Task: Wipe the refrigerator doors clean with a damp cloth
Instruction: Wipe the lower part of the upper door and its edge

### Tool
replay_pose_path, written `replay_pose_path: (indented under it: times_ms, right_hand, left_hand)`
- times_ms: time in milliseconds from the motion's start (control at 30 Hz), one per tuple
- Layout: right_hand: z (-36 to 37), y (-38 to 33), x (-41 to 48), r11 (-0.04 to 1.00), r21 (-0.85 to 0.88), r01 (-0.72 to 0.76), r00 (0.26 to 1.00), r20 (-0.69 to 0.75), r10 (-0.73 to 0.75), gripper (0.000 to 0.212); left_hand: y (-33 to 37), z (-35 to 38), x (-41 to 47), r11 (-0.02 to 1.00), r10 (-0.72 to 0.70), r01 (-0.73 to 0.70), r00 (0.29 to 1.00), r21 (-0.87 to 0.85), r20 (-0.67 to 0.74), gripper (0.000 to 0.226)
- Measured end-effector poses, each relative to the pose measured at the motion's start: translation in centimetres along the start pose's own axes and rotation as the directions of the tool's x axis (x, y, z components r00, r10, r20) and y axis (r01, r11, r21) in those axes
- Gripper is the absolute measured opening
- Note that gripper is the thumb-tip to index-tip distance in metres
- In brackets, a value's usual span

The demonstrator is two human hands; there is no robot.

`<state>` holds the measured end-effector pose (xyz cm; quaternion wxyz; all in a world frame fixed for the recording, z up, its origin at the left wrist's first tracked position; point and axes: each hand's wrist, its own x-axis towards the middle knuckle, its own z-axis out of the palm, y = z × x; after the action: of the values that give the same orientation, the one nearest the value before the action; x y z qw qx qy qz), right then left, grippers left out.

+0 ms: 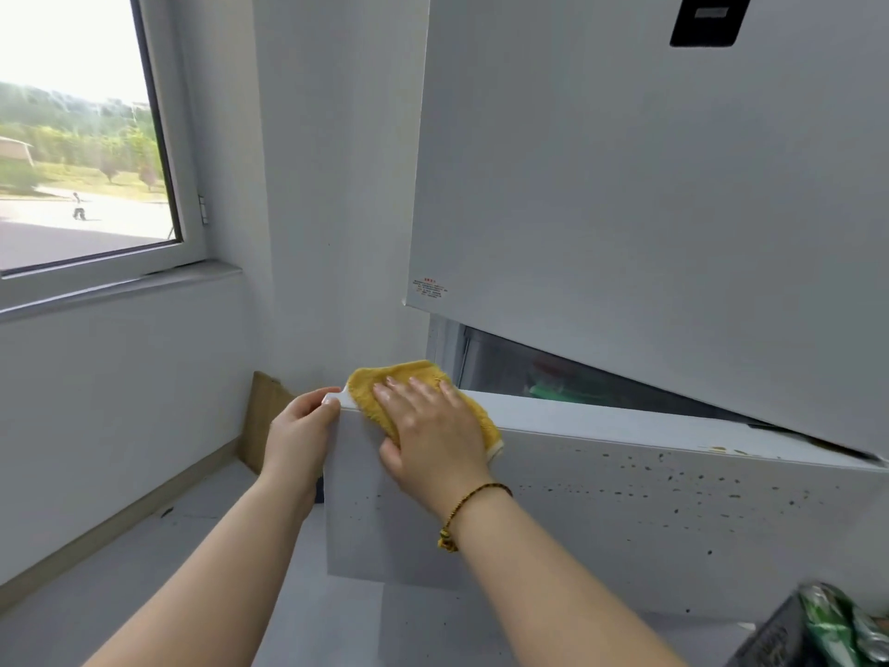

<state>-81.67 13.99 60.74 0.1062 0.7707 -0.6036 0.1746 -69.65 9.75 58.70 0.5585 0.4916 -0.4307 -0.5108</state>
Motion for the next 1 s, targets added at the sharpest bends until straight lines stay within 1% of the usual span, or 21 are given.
replay_pose_path:
  times_ms: [67,100,200,267,300,367,400,433,467,500,533,567,600,633,667,700,767,800,867,933,1000]
  right_hand:
    - [-0.4,2.2,-1.2,0.997,-0.036,-0.065,0.994,-0.086,0.062,0.046]
    - [-0.8,3.3,-1.9,0.994,-0.054,-0.092,0.992,-0.092,0.087,0.047]
    - [-2.0,8.0,-5.3,0.964,-0.175,-0.200,0.977,-0.115,0.182,0.051]
    - [-3.1,10.8,-7.3,0.935,-0.228,-0.272,0.960,-0.135,0.246,0.050]
    - [-3.6,12.1,-8.3,0.923,-0.239,-0.302,0.951,-0.148,0.272,0.049]
    - [-4.6,14.5,-10.7,0.896,-0.206,-0.394,0.916,-0.173,0.363,0.051]
    - [-5.1,15.7,-11.9,0.880,-0.163,-0.447,0.890,-0.179,0.419,0.053]
    - [-5.7,16.7,-13.0,0.860,-0.113,-0.497,0.861,-0.188,0.472,0.057]
    - [-6.6,17.6,-14.1,0.830,-0.079,-0.553,0.824,-0.198,0.530,0.057]
    - [-7.5,18.2,-15.0,0.792,-0.070,-0.606,0.788,-0.191,0.586,0.051]
    - [-8.4,19.0,-15.8,0.762,-0.080,-0.643,0.762,-0.172,0.625,0.046]
    - [-9.0,19.8,-16.6,0.741,-0.088,-0.666,0.744,-0.144,0.652,0.047]
    - [-9.3,20.3,-17.1,0.725,-0.094,-0.682,0.730,-0.132,0.670,0.050]
    - [-9.3,20.7,-17.3,0.713,-0.092,-0.695,0.718,-0.136,0.682,0.051]
    - [-9.1,20.8,-17.1,0.700,-0.082,-0.710,0.703,-0.133,0.698,0.051]
    - [-8.8,20.7,-16.8,0.679,-0.059,-0.731,0.680,-0.140,0.720,0.049]
    - [-8.1,20.4,-16.0,0.644,-0.010,-0.765,0.629,-0.224,0.744,0.043]
    - [-7.7,20.1,-15.4,0.645,-0.004,-0.764,0.623,-0.264,0.736,0.040]
    - [-6.7,19.1,-13.8,0.671,-0.018,-0.741,0.645,-0.299,0.704,0.035]
    - [-5.2,16.8,-11.4,0.758,-0.015,-0.652,0.723,-0.312,0.616,0.034]
    - [-3.6,14.9,-9.2,0.853,0.005,-0.521,0.800,-0.346,0.490,0.040]
  left_hand:
    - [-0.2,0.5,0.4,1.000,0.009,-0.009,1.000,0.013,-0.009,0.024]
    - [-0.2,0.6,0.4,0.998,0.036,-0.035,0.999,0.043,-0.023,0.027]
    - [-1.1,1.6,0.1,0.978,0.130,-0.123,0.991,0.168,-0.030,0.037]
    - [-1.8,2.1,-0.3,0.934,0.210,-0.186,0.977,0.304,-0.047,0.044]
    - [-2.2,2.3,-0.6,0.878,0.276,-0.229,0.959,0.420,-0.055,0.046]
    - [-3.0,3.1,-1.1,0.691,0.439,-0.330,0.898,0.643,-0.011,0.044]
    - [-3.3,3.7,-1.6,0.586,0.515,-0.387,0.856,0.711,0.041,0.044]
    - [-3.6,4.3,-2.0,0.485,0.563,-0.440,0.818,0.756,0.115,0.049]
    - [-3.7,4.8,-2.5,0.402,0.581,-0.482,0.792,0.779,0.190,0.057]
    - [-3.8,5.2,-2.8,0.347,0.591,-0.503,0.773,0.792,0.232,0.066]
    - [-3.9,5.5,-2.9,0.325,0.601,-0.504,0.763,0.800,0.237,0.072]
    - [-3.9,5.6,-2.8,0.314,0.608,-0.490,0.762,0.813,0.224,0.073]
    - [-3.8,5.6,-2.6,0.304,0.610,-0.479,0.762,0.823,0.218,0.068]
    - [-3.7,5.6,-2.2,0.280,0.595,-0.476,0.768,0.834,0.239,0.058]
    - [-3.5,5.5,-1.9,0.267,0.566,-0.476,0.781,0.838,0.263,0.049]
    - [-3.4,5.4,-1.6,0.264,0.539,-0.476,0.794,0.839,0.281,0.044]
    - [-3.3,5.4,-1.4,0.277,0.526,-0.486,0.799,0.829,0.293,0.044]
    - [-3.3,5.4,-1.4,0.268,0.529,-0.486,0.796,0.831,0.295,0.047]
    - [-3.5,5.5,-1.4,0.247,0.561,-0.482,0.778,0.841,0.281,0.061]
    - [-3.7,5.5,-1.3,0.251,0.590,-0.487,0.762,0.837,0.267,0.067]
    - [-3.8,5.5,-1.2,0.237,0.616,-0.499,0.741,0.833,0.269,0.074]
